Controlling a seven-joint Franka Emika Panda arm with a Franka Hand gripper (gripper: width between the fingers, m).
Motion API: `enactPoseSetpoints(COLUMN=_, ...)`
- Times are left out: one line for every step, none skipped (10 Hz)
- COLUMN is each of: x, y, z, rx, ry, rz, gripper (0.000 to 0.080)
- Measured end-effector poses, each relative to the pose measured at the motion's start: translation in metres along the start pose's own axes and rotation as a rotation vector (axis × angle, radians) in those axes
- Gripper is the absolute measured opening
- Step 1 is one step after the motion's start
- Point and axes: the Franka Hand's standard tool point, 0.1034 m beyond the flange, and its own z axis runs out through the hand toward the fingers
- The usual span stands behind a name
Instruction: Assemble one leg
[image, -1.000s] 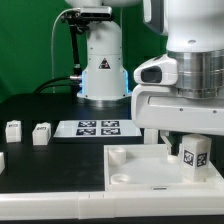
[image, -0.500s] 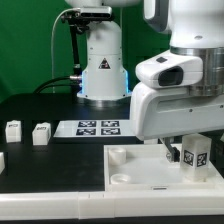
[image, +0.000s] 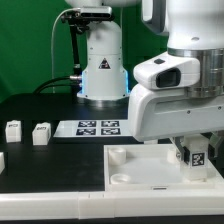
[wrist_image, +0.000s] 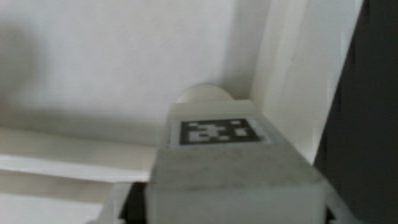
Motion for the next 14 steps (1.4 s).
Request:
enactPoseSetpoints(x=0.0000, y=0.0001, z=0.0000, rx=0.000, ry=0.000, rz=-0.003, gripper=0.0290)
enactPoseSetpoints(x=0.0001, y=-0.0002, z=0.0000, rx=0.002, ry=0.001, rz=0.018, gripper=0.0290)
enactPoseSetpoints(x=0.0014, y=0.0020, z=-0.0001, rx=0.011, ry=0.010, rz=0.243, gripper=0.0290)
enactPoseSetpoints(x=0.0016, y=0.0031, z=0.0007, rx=0.020, ry=0.017, rz=0.367, gripper=0.0290)
enactPoseSetpoints(x=0.0017, y=0.0040, z=0.0009, rx=0.023, ry=0.019, rz=0.536, gripper=0.0290)
enactPoseSetpoints(x=0.0017, y=0.0045, z=0.0009, rx=0.028, ry=0.016, rz=0.711, gripper=0.0290)
enactPoseSetpoints(x=0.0012, y=0.0060, z=0.0012, rx=0.038, ry=0.010, rz=0.882, gripper=0.0290)
enactPoseSetpoints(x=0.0009, y=0.0062, z=0.0015, rx=0.037, ry=0.007, rz=1.059, gripper=0.0290)
enactPoseSetpoints(x=0.0008, y=0.0068, z=0.0013, rx=0.028, ry=0.009, rz=1.240, gripper=0.0290)
enactPoseSetpoints(x=0.0009, y=0.0070, z=0.0009, rx=0.023, ry=0.011, rz=1.333, gripper=0.0290)
enactPoseSetpoints(x=0.0011, y=0.0071, z=0.0007, rx=0.025, ry=0.011, rz=1.401, gripper=0.0290)
enactPoseSetpoints(x=0.0011, y=0.0078, z=0.0008, rx=0.031, ry=0.007, rz=1.492, gripper=0.0290)
enactPoseSetpoints(x=0.0011, y=0.0083, z=0.0009, rx=0.032, ry=0.007, rz=1.507, gripper=0.0290)
enactPoseSetpoints(x=0.0011, y=0.0079, z=0.0012, rx=0.032, ry=0.007, rz=1.446, gripper=0.0290)
